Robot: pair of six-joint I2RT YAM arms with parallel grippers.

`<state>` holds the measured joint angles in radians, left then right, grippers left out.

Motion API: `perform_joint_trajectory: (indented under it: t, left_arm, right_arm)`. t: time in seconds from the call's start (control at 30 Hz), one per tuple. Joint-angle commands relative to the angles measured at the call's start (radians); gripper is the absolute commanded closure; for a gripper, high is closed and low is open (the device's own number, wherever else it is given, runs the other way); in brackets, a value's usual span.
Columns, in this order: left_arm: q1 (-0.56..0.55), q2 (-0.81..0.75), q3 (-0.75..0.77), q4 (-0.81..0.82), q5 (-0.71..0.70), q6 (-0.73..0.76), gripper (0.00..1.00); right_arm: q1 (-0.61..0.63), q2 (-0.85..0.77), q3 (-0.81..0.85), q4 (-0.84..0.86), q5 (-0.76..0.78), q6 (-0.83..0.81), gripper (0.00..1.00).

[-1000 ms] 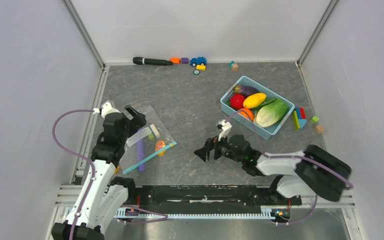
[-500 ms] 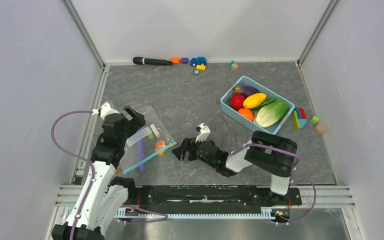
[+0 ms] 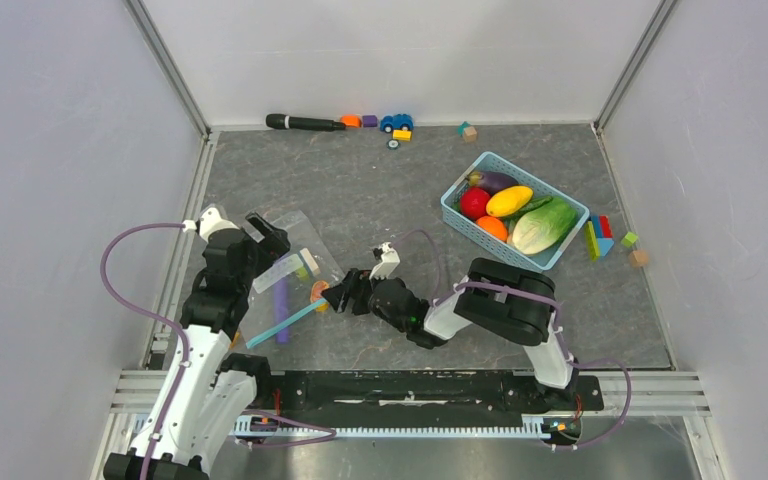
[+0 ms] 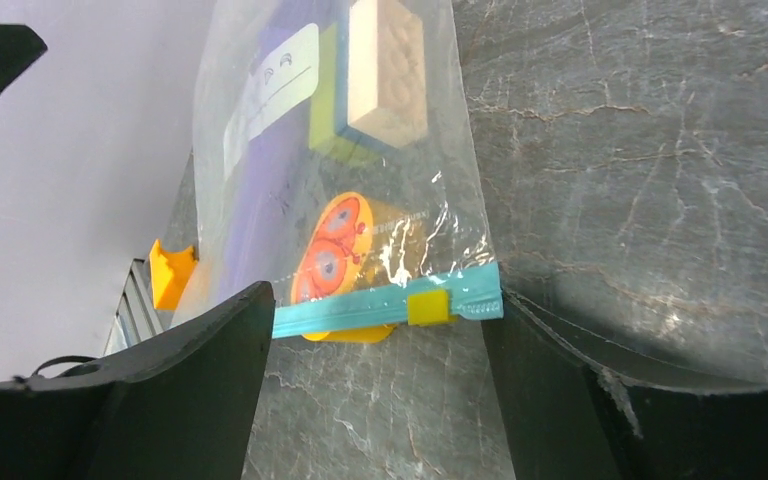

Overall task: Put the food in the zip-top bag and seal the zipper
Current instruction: Pick up the zipper food storage bag at the center of the board.

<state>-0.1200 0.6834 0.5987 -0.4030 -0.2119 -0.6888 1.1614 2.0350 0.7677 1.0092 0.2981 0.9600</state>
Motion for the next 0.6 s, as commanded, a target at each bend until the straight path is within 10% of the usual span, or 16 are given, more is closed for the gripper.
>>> perform_joint_trajectory:
  t: [0.0, 0.57]
  left_arm:
    - [0.002, -0.003, 0.003, 0.003, -0.027, -0.019, 0.00]
    - [0.002, 0.004, 0.003, -0.002, -0.017, -0.022, 0.00]
  right_arm:
    - [0.006, 0.059, 0.034, -0.052, 0.032, 0.040, 0.21]
    - [0.007, 0.025, 0.047, -0.063, 0.093, -0.019, 0.84]
